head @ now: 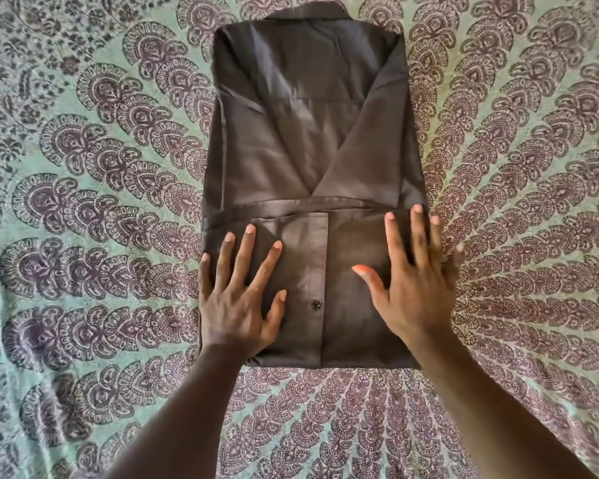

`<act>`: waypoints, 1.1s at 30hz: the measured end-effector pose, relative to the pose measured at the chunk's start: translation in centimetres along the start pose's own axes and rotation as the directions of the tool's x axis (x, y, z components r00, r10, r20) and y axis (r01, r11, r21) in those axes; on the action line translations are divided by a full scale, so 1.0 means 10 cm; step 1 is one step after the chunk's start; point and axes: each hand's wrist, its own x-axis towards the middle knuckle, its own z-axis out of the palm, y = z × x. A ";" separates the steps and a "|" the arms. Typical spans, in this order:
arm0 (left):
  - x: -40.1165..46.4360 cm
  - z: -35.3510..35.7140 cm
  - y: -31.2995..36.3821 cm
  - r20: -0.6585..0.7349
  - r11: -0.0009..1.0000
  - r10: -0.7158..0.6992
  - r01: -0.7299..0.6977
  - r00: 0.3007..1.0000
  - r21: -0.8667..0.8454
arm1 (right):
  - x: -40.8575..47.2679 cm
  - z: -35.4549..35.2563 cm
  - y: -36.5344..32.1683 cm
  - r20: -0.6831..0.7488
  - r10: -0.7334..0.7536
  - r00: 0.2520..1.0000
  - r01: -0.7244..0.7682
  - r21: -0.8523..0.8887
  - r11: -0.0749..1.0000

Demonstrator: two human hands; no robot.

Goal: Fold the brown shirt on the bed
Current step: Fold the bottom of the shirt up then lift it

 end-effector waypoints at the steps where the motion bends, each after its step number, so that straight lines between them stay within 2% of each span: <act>1: 0.00 0.00 0.01 0.005 1.000 -0.009 0.009 1.000 0.006 | 0.00 -0.05 -0.04 -0.035 0.023 0.999 -0.022 0.027 0.999; 3: 0.01 0.00 0.01 0.008 0.999 -0.035 0.034 0.999 0.014 | -0.02 -0.15 -0.24 -0.094 -0.076 0.993 0.083 0.078 0.993; 5: 0.00 0.02 0.00 0.014 0.999 -0.047 0.047 0.999 0.008 | -0.08 -0.15 -0.48 -0.058 -0.316 0.947 0.321 0.144 0.936; 7: -0.01 0.02 0.00 0.015 0.999 -0.044 0.044 0.999 0.002 | -0.13 -0.06 -0.60 -0.017 -0.449 0.893 0.446 0.151 0.882; 9: 0.00 0.00 0.00 0.019 0.999 -0.048 0.048 0.999 -0.001 | -0.11 0.02 -0.50 0.015 -0.412 0.911 0.409 0.089 0.908; 12: 0.00 -0.05 0.01 0.042 0.999 -0.036 0.037 0.998 -0.034 | -0.05 -0.03 -0.12 0.059 -0.226 0.972 0.225 0.021 0.974; 14: 0.00 -0.10 0.00 0.054 0.996 -0.017 0.022 0.998 -0.089 | -0.07 -0.10 0.06 0.036 -0.164 0.986 0.162 0.056 0.985; 16: -0.08 -0.17 -0.07 0.016 0.979 0.034 -0.031 0.999 -0.202 | -0.18 -0.17 0.14 -0.040 -0.216 0.976 0.220 0.141 0.965; 18: -0.26 -0.24 -0.19 -0.045 0.962 0.133 -0.140 0.990 -0.235 | -0.38 -0.21 0.20 -0.092 -0.353 0.931 0.364 0.166 0.917; 21: -0.62 -0.31 -0.39 0.002 0.942 0.309 -0.305 0.951 -0.140 | -0.74 -0.25 0.28 -0.024 -0.501 0.865 0.495 0.192 0.847; 24: -0.76 -0.29 -0.58 0.005 0.892 0.439 -0.435 0.898 -0.119 | -0.92 -0.23 0.30 0.087 -0.513 0.854 0.493 0.182 0.851; 26: -0.71 -0.28 -0.62 -0.028 0.875 0.471 -0.471 0.881 -0.111 | -0.93 -0.19 0.29 0.082 -0.518 0.851 0.502 0.160 0.850; 29: -0.58 -0.36 -0.57 -0.050 0.856 0.499 -0.501 0.865 -0.132 | -0.82 -0.19 0.25 -0.009 -0.537 0.843 0.533 0.137 0.835; 31: -0.51 -0.47 -0.57 -0.077 0.866 0.451 -0.457 0.889 -0.201 | -0.71 -0.29 0.22 -0.074 -0.535 0.842 0.539 0.168 0.825; 33: -0.37 -0.63 -0.60 -0.118 0.879 0.364 -0.383 0.924 -0.285 | -0.54 -0.49 0.19 -0.148 -0.469 0.871 0.492 0.223 0.842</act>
